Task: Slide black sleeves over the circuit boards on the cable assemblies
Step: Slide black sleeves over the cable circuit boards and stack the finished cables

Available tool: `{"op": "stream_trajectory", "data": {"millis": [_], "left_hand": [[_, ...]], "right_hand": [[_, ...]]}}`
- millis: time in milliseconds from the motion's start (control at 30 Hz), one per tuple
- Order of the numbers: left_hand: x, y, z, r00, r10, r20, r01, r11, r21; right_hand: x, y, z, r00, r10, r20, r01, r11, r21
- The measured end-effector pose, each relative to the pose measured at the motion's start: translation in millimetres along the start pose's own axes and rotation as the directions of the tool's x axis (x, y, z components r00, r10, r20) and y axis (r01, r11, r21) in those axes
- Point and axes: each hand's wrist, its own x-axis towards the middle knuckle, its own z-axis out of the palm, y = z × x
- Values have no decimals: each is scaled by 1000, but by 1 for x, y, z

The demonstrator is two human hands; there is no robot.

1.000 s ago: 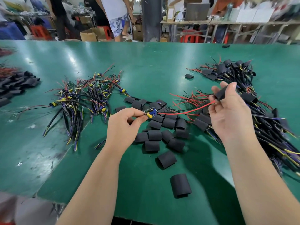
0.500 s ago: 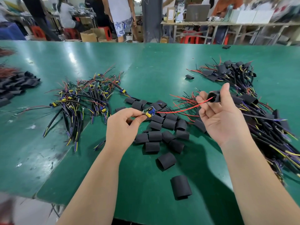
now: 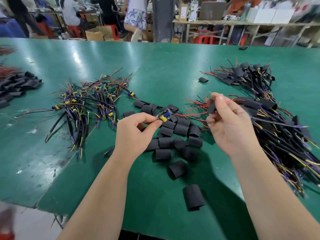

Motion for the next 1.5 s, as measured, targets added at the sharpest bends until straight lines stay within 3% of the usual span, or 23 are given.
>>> {"op": "stream_trajectory", "data": {"millis": [167,300,500,800,933,1067,1300,1500], "left_hand": [[-1,8,2,992,-57,109,79,975,-210],[-2,12,4,985,-69,160,104,970,-220],[-3,17,2,967,-52,251,136,933,-332],[-4,24,-6,878,-87,471,338,809,-480],[-4,24,-8,857,-72,510,352,804,-478],[-5,25,-8,845,-64,532,348,821,-454],[-5,25,-7,826,-64,560,334,855,-396],[-4,22,-6,858,-69,509,281,893,-352]], "right_hand": [[-2,11,4,993,110,42,-115,980,163],[-4,14,7,987,119,108,-142,960,242],[-8,21,11,987,86,138,-84,996,-24],[-11,18,10,936,145,321,-158,987,16],[-12,21,8,899,166,404,-190,982,20],[-11,21,7,902,136,409,-132,991,-38],[-13,21,9,964,8,266,86,937,-340],[-11,21,6,961,40,272,88,892,-443]]}}
